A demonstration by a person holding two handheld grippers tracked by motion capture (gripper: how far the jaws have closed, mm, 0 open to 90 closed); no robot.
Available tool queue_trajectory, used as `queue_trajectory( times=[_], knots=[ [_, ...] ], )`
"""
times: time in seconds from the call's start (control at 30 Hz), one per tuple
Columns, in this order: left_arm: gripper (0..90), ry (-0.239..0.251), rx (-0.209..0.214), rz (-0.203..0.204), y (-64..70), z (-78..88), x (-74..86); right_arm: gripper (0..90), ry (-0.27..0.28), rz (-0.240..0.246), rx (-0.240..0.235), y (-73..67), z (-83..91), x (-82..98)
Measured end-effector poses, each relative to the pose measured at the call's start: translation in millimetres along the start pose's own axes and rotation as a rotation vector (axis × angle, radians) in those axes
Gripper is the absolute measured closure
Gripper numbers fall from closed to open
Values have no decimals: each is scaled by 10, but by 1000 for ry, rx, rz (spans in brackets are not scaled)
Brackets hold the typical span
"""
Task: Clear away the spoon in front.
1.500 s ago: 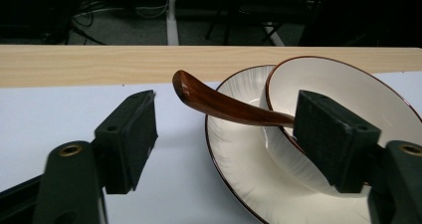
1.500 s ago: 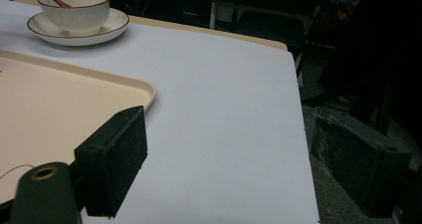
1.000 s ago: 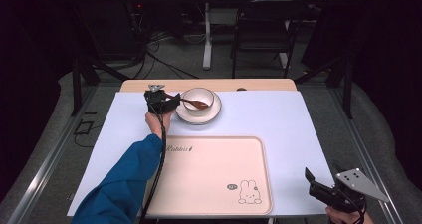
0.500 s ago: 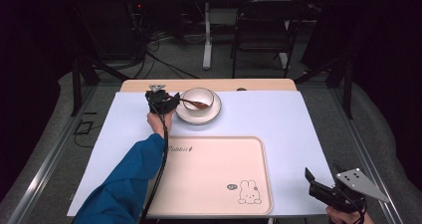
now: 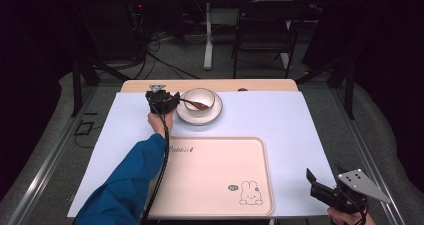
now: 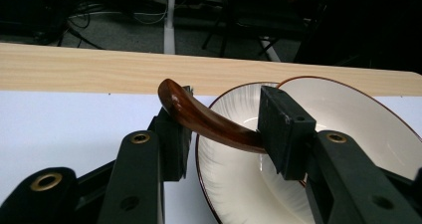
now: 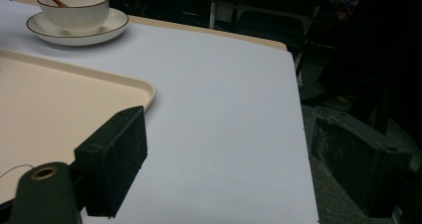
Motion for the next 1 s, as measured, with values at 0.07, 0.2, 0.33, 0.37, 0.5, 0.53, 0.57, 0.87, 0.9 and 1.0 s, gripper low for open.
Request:
queue_trajectory(
  times=[0.07,0.2,0.33,0.37,0.5,0.53,0.57,0.87,0.9,1.0],
  knots=[
    [591,-7,3,-9,8,7,-15,142,-1,1,0,-1,-1,0],
    [605,-1,5,-41,56,19,-60,142,0,0,2,-1,2,-1],
    [624,12,8,-61,92,39,-90,142,-1,5,4,2,-2,-1],
    [630,15,12,-62,100,41,-97,142,0,8,4,5,-1,-2],
    [651,23,18,-57,113,50,-119,142,-1,2,2,-2,1,0],
    [654,25,20,-55,118,51,-125,142,-1,2,2,-1,0,0],
    [658,22,27,-58,118,55,-129,142,-1,5,3,3,-1,-1],
    [709,56,51,-39,141,91,-171,142,0,8,5,7,0,-1],
    [710,54,53,-39,142,93,-173,142,-1,0,3,0,0,1],
    [718,55,63,-41,150,96,-182,142,0,8,5,6,0,-1]
  ],
)
Point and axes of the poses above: each handheld gripper's, and its own axes: z roughly backward along the jaws, x roughly out of its underside, y roughly to its right, the point moved 7 cm from there along -z, roughly forward along the jaws, and after that the axes turned 3 degrees about -y, right-handed, at the moved point
